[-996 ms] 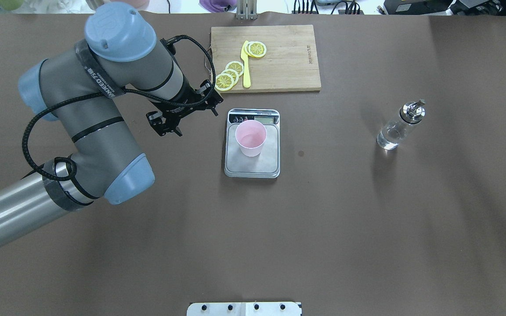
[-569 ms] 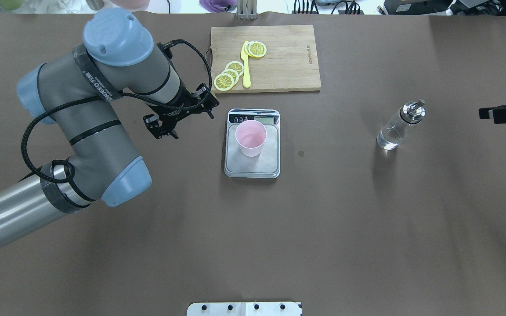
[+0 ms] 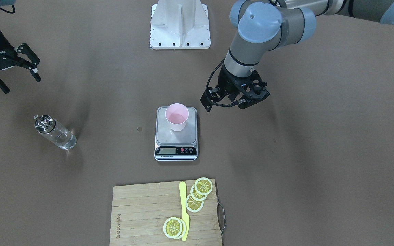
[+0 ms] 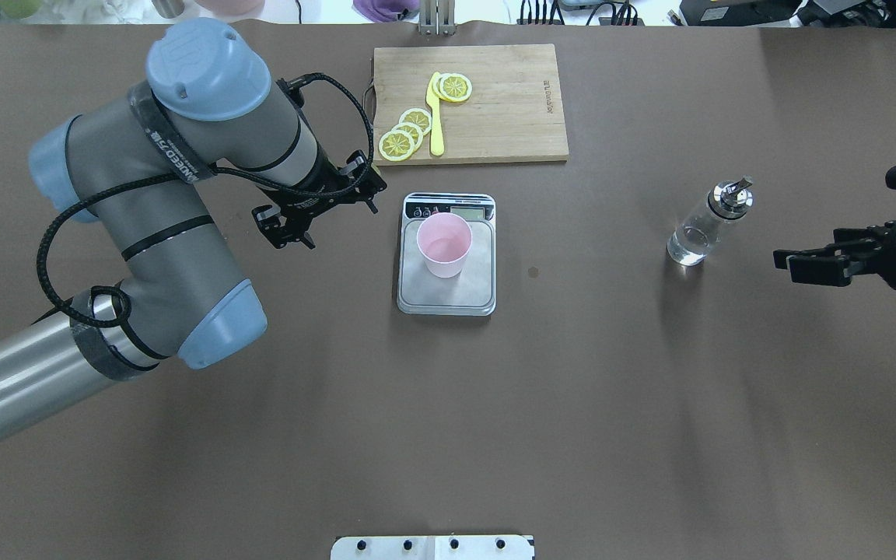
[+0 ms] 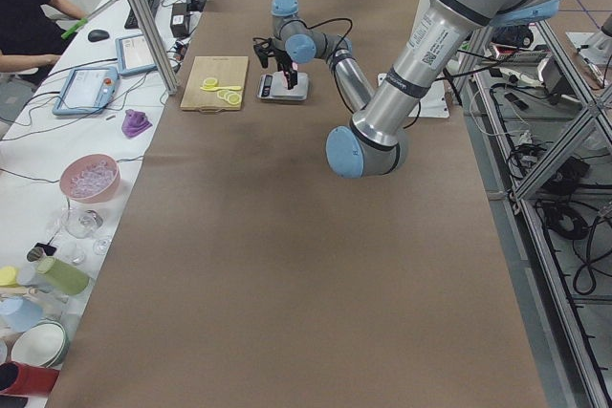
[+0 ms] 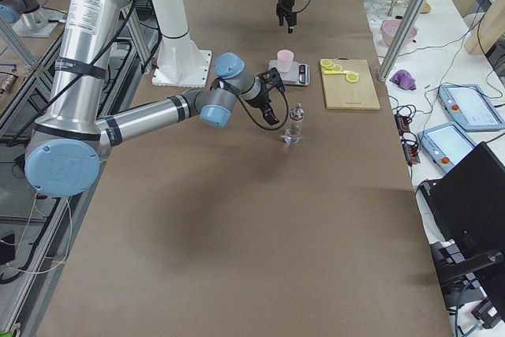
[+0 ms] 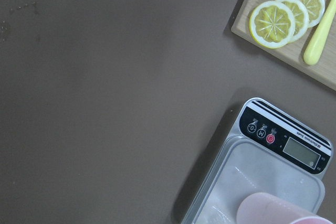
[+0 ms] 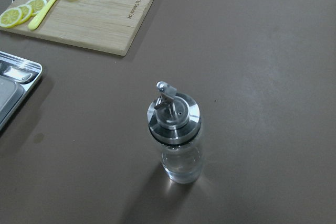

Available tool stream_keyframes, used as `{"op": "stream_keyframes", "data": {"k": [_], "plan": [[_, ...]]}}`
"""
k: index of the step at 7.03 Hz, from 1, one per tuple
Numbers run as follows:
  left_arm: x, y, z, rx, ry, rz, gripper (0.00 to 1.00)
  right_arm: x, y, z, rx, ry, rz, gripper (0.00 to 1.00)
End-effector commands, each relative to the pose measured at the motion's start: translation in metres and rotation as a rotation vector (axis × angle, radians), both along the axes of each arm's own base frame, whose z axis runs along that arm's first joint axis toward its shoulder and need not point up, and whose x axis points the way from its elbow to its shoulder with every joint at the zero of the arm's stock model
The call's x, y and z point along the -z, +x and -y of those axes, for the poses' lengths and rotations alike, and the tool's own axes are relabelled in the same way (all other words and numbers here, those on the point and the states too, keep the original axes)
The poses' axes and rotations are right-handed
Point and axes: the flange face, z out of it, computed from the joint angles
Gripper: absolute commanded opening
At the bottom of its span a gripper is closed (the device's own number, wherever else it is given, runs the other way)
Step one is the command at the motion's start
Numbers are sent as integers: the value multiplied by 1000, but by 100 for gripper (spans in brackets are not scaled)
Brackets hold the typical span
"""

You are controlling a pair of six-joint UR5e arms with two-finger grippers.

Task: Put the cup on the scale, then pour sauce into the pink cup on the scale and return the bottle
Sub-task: 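Reach the right gripper to the glass bottle and grasp it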

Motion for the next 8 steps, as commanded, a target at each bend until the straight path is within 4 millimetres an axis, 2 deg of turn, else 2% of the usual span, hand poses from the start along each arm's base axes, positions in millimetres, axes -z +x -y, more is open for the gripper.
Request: {"op": "stream_keyframes", "data": {"k": [1,2,4,5,7,8], "plan": [[-2,0,1,1,-2,3,98,-8,-42,-19,-67,30,-33,98],[-3,2,1,-1,-4,5,98,-19,-51,-21,-85,48,-53,98],[-5,3,1,-3,-5,8,98,-67,-69,-18,-119,109,-14,97],[-10,2,0,-3,-5,8,98,-75,-74,-15,-133,118,-20,97],[-10,2,0,-3,-5,8,98,-65,-105,-3,-182,163,-12,98],[-10,2,0,-3,-5,8,98,-61,-113,1,-188,179,-11,97]]}}
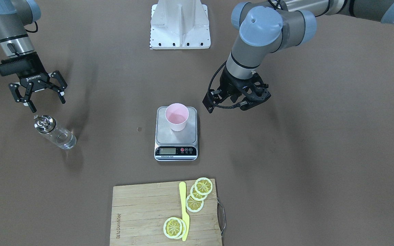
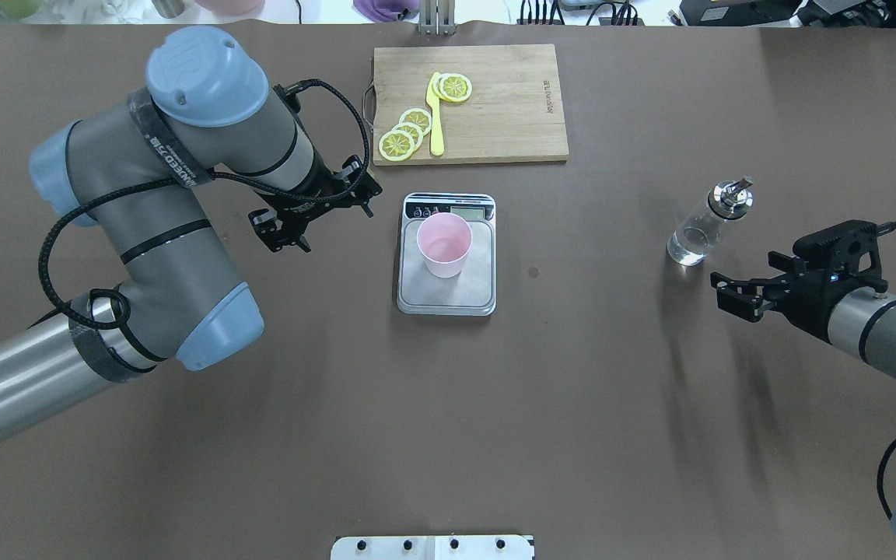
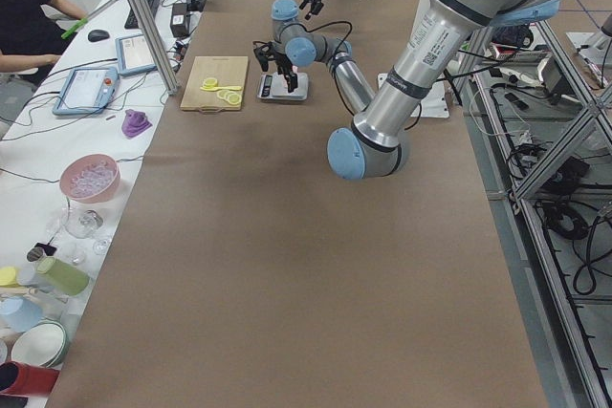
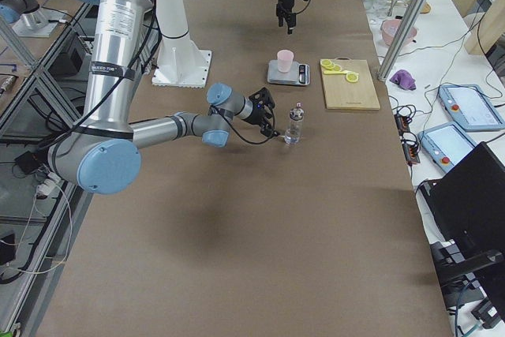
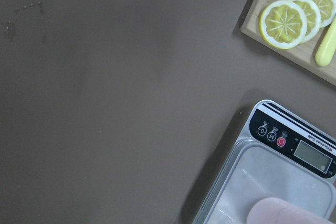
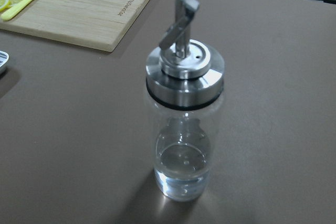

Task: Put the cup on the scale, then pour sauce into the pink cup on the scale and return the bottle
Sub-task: 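Reach the right gripper to the glass bottle and grasp it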

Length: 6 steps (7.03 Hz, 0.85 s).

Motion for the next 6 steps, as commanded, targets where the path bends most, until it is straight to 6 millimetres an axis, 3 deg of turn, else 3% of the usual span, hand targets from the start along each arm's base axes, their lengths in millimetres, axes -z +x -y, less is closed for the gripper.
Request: {"op": "stream_keyframes", "data": {"k": [1,6], "plan": [[-2,0,0,0,-2,2,98,4,-14,6,-21,28,-5,97],[-3,1,1,-12,14,6,98,-21,-44,26,-61,70,1,93]]}}
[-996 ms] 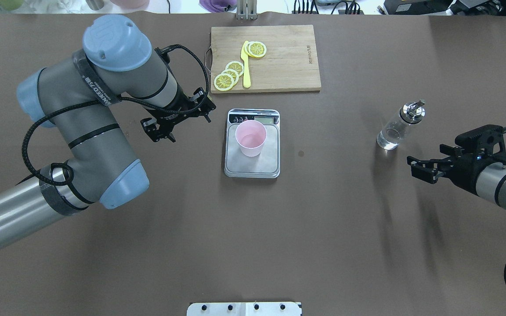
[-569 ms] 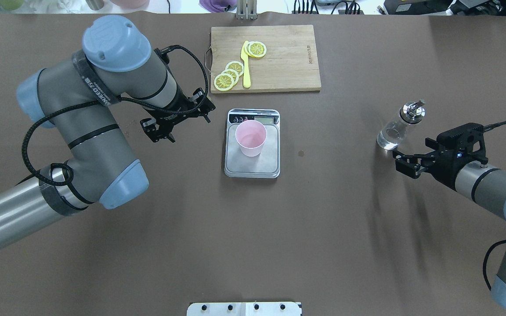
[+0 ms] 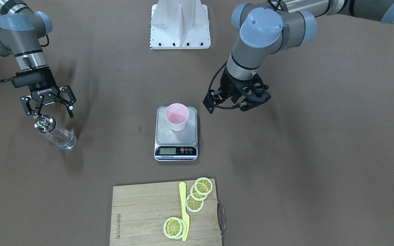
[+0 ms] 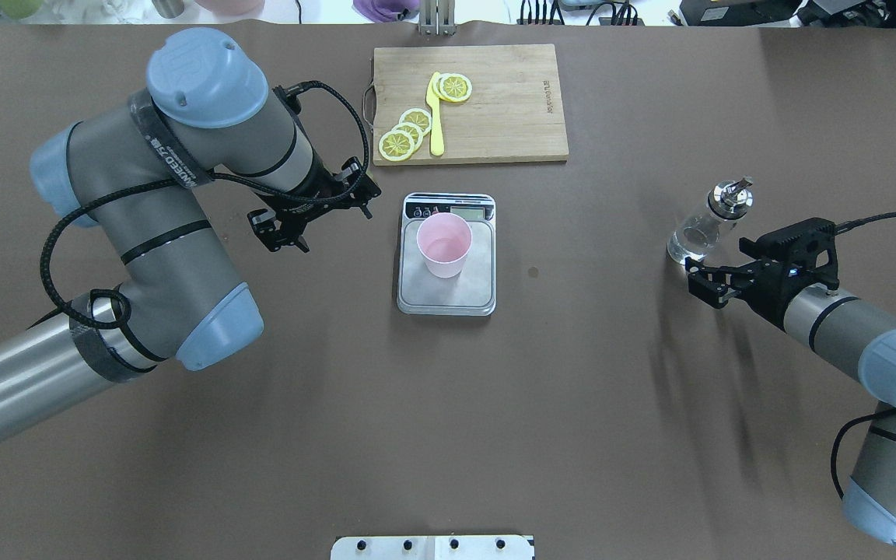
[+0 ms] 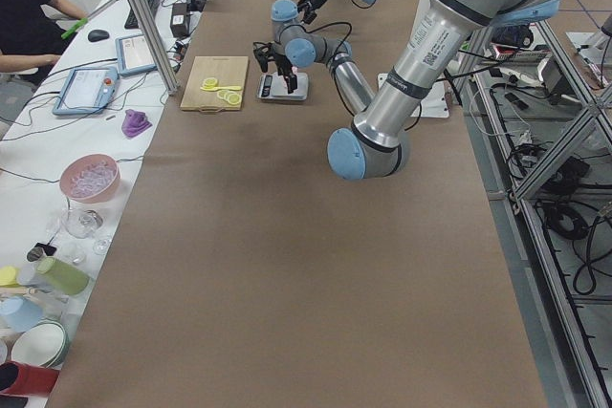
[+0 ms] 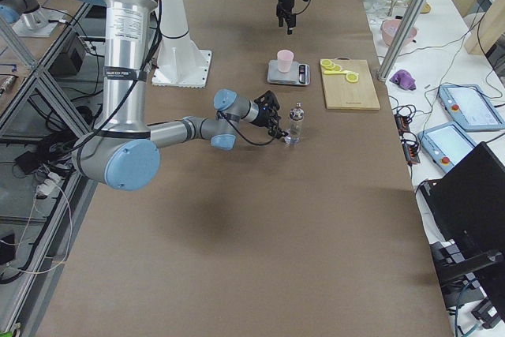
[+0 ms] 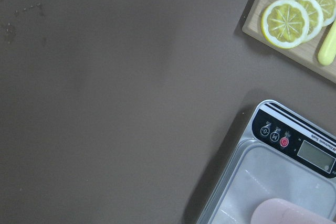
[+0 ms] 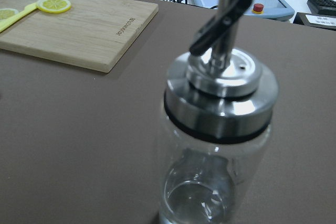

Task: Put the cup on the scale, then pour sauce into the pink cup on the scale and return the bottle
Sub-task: 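Reach the right gripper to the glass bottle and grasp it, then lift the glass bottle with the right gripper toward the scale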

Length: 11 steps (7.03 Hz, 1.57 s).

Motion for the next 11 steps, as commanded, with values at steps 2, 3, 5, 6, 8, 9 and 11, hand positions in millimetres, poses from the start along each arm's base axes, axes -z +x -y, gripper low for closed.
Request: {"op": "stream_keyframes", "data": {"k": [2,3,5,6,8,9,11], "plan": [[-2,1,1,-4,3,5,98,-3,-8,7,-4,42,-26,93],[-1,1,1,-4,4,3,98,-3,-8,9,-17,49,-35,93],[-1,1,1,-4,4,3,98,-6,-9,14,-28,49,-43,92],[-1,1,1,-4,4,3,98,0,-11,21,-40,55,-33,92],[-2,1,1,-4,3,5,98,-1,-13,31,-55,53,-33,92],[-3,1,1,-4,2,6,98,-2,-17,35,-58,53,-35,92],[-3,1,1,-4,2,6,98,1,-20,40,-71,59,-31,92]]}}
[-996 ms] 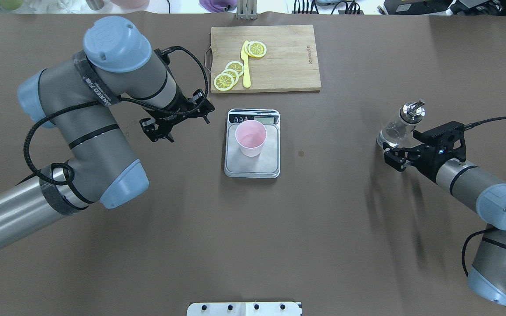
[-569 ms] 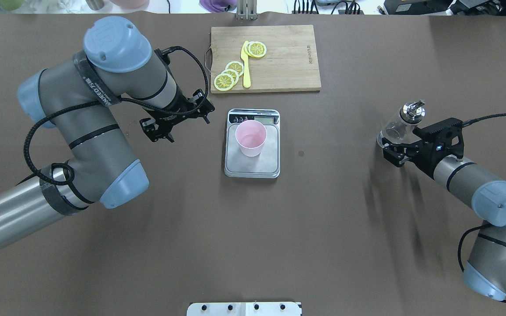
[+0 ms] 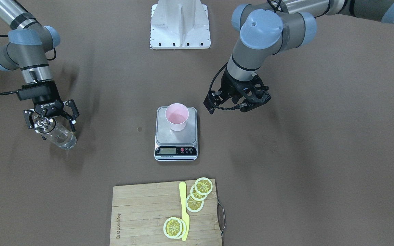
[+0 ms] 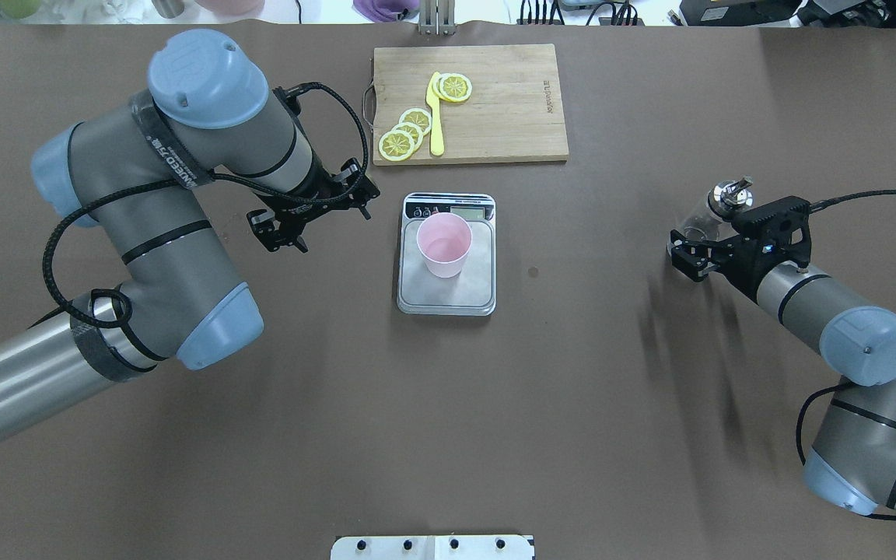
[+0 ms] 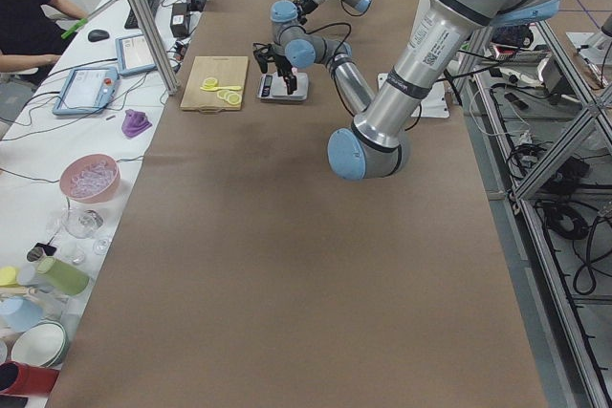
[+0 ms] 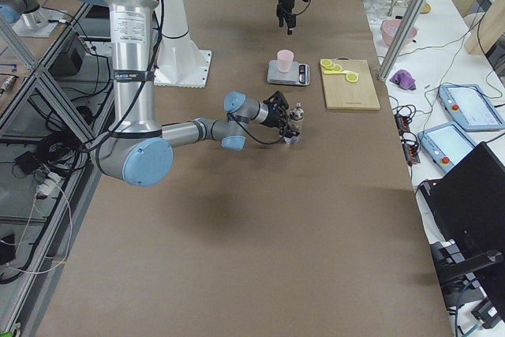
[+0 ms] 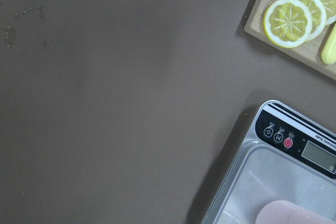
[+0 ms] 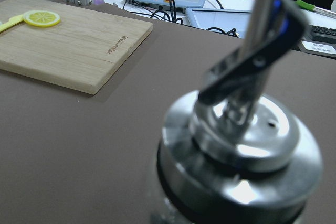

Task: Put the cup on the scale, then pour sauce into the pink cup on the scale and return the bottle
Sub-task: 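Lift the glass bottle with the right gripper toward the scale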

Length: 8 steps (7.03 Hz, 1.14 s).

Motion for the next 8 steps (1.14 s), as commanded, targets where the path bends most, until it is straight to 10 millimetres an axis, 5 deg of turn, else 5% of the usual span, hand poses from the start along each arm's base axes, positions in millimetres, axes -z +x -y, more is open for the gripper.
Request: {"op": "stream_keyframes", "data": {"k": [1,3,6,8], "plan": [[0,0,0,0,0,0,98,-2,-1,5,-11,-1,-4,91],[0,0,0,0,0,0,98,0,0,9,-18,2,0,86],[-5,0,0,0,-5,6,98,11,-6,15,-21,12,21,34],[-5,0,0,0,-5,6,98,11,-4,16,-23,14,18,10]]}}
